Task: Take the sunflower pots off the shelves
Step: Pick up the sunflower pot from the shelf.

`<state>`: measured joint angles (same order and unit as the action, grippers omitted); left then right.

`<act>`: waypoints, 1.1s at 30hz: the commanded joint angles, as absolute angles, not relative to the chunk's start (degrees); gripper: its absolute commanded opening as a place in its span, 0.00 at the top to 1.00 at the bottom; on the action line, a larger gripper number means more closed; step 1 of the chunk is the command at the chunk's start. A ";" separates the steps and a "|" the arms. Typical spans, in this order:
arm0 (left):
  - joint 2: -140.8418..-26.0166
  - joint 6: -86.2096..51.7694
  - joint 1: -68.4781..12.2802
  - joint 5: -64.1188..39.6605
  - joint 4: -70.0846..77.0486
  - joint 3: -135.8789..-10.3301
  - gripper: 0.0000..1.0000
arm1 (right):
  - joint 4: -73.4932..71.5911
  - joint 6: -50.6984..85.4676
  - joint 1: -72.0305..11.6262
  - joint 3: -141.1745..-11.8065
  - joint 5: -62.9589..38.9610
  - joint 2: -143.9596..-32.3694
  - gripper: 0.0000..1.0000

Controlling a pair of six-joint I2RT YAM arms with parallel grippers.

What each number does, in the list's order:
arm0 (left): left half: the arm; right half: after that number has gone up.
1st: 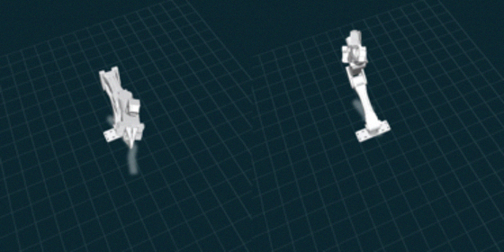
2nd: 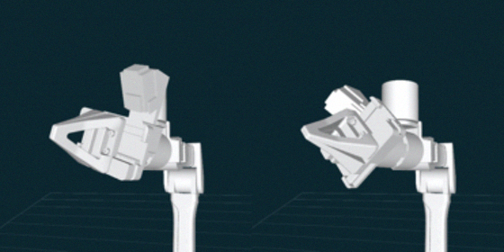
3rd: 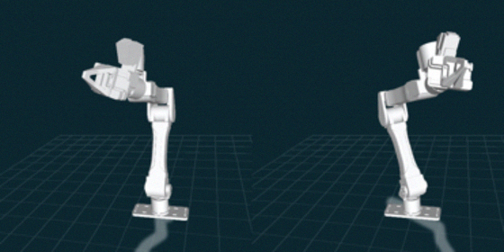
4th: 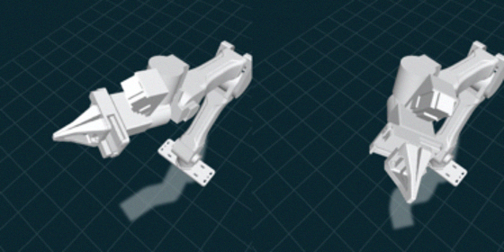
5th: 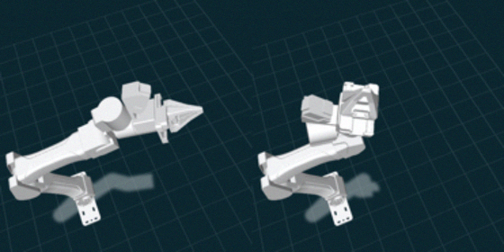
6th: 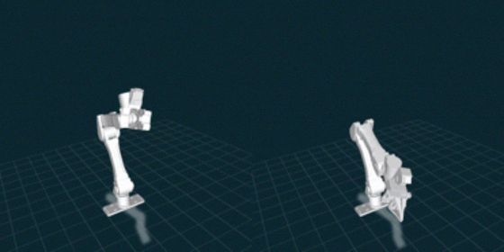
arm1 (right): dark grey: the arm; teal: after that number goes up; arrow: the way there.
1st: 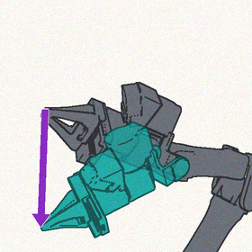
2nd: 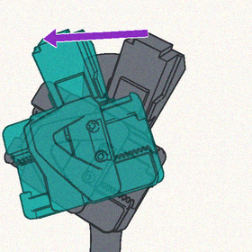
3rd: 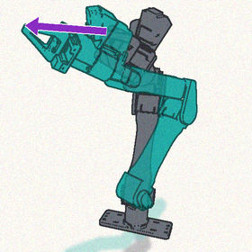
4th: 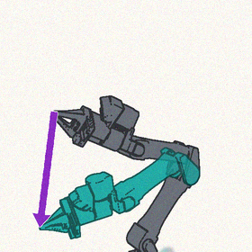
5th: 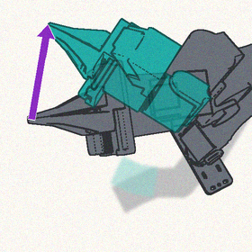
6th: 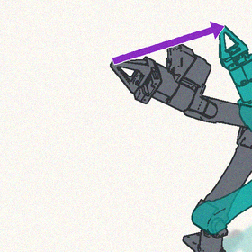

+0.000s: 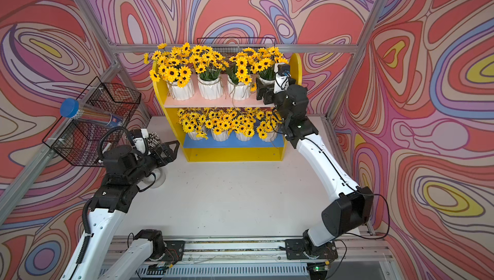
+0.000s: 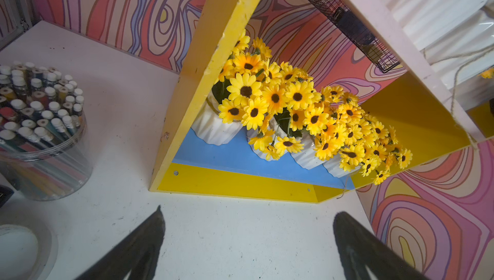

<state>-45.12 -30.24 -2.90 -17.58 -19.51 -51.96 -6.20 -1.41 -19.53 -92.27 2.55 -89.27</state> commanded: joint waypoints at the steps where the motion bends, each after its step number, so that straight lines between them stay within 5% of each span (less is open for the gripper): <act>1: -44.87 -30.95 -2.33 -18.63 -17.88 -51.10 0.00 | -7.03 -2.15 -19.59 -93.52 2.05 -90.73 0.02; 33: -45.00 -31.38 -1.68 -19.40 -17.35 -50.83 0.00 | -4.88 -3.01 -19.54 -89.83 0.64 -86.27 0.65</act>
